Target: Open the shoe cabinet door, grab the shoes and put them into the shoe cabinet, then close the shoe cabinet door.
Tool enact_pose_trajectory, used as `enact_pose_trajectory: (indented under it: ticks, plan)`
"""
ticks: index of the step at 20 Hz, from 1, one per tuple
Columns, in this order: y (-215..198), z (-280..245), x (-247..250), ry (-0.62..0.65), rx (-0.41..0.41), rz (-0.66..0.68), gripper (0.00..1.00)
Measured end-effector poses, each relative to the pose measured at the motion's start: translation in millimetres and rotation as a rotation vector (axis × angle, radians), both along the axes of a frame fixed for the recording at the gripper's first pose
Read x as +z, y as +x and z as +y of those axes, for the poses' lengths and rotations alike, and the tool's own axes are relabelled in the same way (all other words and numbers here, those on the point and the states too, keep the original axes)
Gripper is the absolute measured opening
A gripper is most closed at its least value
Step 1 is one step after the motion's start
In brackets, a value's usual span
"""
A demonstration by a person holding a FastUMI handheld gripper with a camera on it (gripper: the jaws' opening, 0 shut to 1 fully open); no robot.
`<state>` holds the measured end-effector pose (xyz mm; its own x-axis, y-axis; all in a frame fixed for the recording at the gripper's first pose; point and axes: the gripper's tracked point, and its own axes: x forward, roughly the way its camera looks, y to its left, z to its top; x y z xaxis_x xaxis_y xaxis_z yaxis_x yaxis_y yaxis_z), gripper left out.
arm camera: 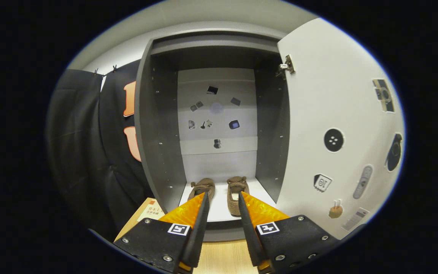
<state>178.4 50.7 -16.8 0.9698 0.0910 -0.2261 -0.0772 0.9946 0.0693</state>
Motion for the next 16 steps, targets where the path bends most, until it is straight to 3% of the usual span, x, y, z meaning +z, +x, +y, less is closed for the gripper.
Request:
enact_pose_trajectory:
  ticks: [8, 16]
  plan:
    - [-86, -38, 33, 0.021, -0.040, -0.074, 0.63]
    - [-170, -117, 47, 0.010, -0.171, -0.116, 0.72]
